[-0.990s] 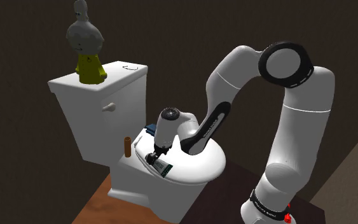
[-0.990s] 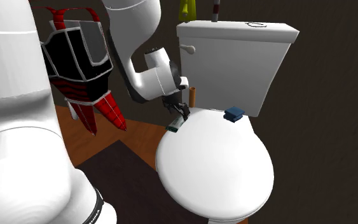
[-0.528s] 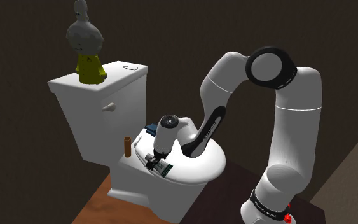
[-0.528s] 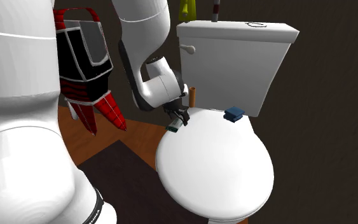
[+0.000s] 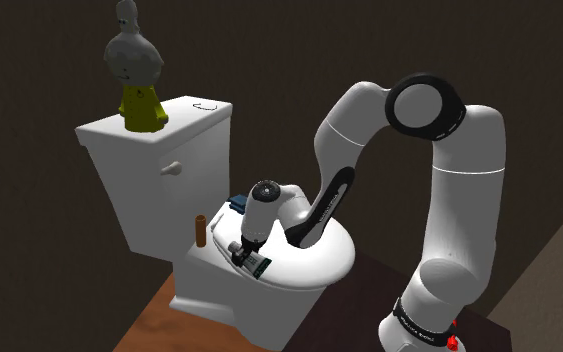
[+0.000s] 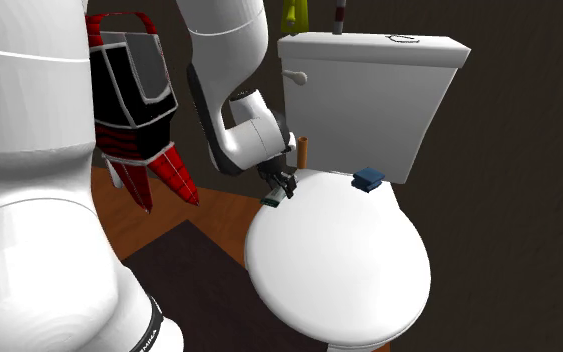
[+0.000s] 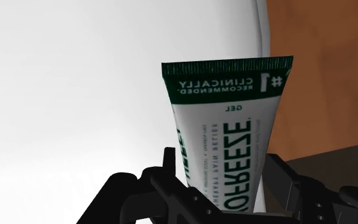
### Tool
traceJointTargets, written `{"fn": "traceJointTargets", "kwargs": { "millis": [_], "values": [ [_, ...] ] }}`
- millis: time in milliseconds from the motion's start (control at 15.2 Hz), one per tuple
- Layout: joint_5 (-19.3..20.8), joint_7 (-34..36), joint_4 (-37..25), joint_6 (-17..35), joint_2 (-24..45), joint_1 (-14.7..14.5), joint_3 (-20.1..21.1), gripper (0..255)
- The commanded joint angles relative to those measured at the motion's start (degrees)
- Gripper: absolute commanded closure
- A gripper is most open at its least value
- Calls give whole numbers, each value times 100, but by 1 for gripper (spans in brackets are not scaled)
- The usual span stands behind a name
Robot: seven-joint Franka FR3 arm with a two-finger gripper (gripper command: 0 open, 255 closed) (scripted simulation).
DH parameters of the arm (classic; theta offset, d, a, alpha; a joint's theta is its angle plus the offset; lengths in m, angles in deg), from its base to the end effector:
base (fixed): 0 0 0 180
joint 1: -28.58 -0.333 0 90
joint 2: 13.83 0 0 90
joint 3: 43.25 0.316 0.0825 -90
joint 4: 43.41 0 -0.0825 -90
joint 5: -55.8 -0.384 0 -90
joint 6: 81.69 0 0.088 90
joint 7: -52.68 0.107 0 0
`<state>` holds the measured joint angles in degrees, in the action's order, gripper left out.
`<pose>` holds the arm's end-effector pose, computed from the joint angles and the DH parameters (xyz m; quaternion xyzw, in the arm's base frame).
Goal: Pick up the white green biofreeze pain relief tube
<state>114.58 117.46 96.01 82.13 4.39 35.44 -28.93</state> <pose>0.4654 0.1140 0.1852 0.9888 -0.0221 0.1320 0.0655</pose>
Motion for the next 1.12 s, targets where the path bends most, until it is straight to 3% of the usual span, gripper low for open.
{"fn": "traceJointTargets", "kwargs": {
  "millis": [0,132,1056],
  "values": [
    [1,1,2,-1,4,0,-1,255],
    [-138,-130,52,-27,-90,56,63,255],
    [-2360,-2021,436,-561,-1318,613,925,255]
  ]
}}
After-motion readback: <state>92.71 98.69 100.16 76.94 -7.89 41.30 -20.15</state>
